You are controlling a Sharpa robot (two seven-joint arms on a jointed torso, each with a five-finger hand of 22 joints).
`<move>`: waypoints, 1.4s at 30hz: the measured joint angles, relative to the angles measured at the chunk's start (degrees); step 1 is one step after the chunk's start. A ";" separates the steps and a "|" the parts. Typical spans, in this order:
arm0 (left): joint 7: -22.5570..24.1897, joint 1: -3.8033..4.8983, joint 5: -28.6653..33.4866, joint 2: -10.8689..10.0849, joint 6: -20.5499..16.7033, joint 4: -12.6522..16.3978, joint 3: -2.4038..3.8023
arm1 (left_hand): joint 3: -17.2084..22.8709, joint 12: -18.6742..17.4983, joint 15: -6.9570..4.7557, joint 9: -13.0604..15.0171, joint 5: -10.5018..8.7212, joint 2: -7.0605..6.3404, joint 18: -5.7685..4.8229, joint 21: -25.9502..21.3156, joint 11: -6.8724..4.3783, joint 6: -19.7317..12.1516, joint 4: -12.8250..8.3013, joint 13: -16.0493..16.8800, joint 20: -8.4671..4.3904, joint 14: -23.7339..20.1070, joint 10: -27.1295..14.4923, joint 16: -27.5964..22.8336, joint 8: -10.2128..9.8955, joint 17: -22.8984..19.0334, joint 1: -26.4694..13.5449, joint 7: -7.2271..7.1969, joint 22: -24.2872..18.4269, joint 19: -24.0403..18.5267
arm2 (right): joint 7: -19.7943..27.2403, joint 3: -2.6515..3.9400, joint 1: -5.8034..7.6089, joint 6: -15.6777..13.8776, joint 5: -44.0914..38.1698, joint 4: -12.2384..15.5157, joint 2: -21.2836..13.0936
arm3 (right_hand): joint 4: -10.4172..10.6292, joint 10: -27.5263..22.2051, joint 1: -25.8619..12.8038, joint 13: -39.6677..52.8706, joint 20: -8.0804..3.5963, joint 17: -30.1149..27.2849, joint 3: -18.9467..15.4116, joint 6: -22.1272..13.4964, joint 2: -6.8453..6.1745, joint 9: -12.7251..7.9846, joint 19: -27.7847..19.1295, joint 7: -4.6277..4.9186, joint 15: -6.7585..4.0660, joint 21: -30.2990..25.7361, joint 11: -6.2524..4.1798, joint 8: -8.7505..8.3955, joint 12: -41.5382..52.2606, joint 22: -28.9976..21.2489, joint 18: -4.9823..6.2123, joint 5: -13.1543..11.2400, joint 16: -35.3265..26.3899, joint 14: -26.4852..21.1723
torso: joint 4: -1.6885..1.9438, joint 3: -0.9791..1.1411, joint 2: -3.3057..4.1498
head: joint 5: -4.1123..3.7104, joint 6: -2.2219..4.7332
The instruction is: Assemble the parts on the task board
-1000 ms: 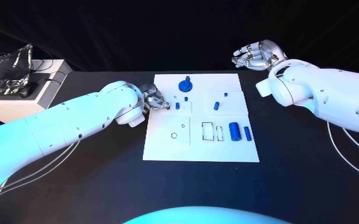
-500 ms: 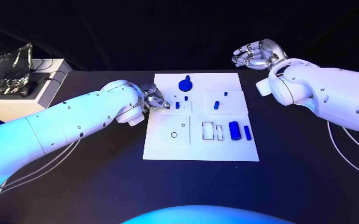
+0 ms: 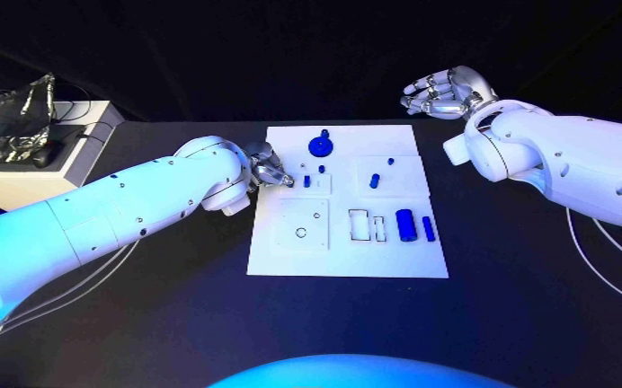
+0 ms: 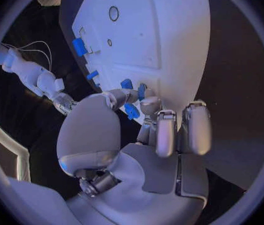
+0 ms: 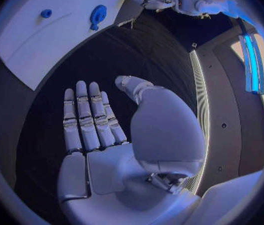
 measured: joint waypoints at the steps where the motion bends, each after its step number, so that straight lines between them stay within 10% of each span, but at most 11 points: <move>1: 0.00 0.00 -0.14 0.02 0.03 -0.02 0.00 | 0.00 0.00 0.00 0.00 0.00 0.00 0.00 0.00 0.00 0.00 0.00 0.00 0.00 0.00 0.00 0.00 0.00 0.00 0.00 0.00 0.00 0.00 | 0.00 0.00 0.00 0.00 0.00 0.01 -0.01 | 0.00 0.00 0.00 0.00 0.00 0.00 0.00 0.00 0.00 0.00 0.00 0.00 0.00 0.00 0.00 0.00 0.00 0.00 0.00 0.00 0.00 0.00 | 0.01 0.00 0.01 | -0.01 -0.01; 42: -1.18 0.74 -1.61 1.25 4.34 -1.36 0.33 | -0.87 -0.63 0.00 -0.08 -0.30 0.68 0.00 -0.01 0.09 0.50 -0.87 -0.52 0.00 0.00 -0.07 0.00 0.00 0.00 -0.68 -0.28 -0.01 0.00 | -0.02 0.00 0.00 0.03 -0.04 0.10 0.01 | 0.00 -0.21 0.00 0.00 0.00 -0.07 0.00 0.00 0.00 -0.02 0.00 0.00 0.00 0.00 -0.22 -0.23 0.00 -0.21 0.00 0.00 0.00 0.00 | 0.03 0.01 0.02 | -0.13 -0.57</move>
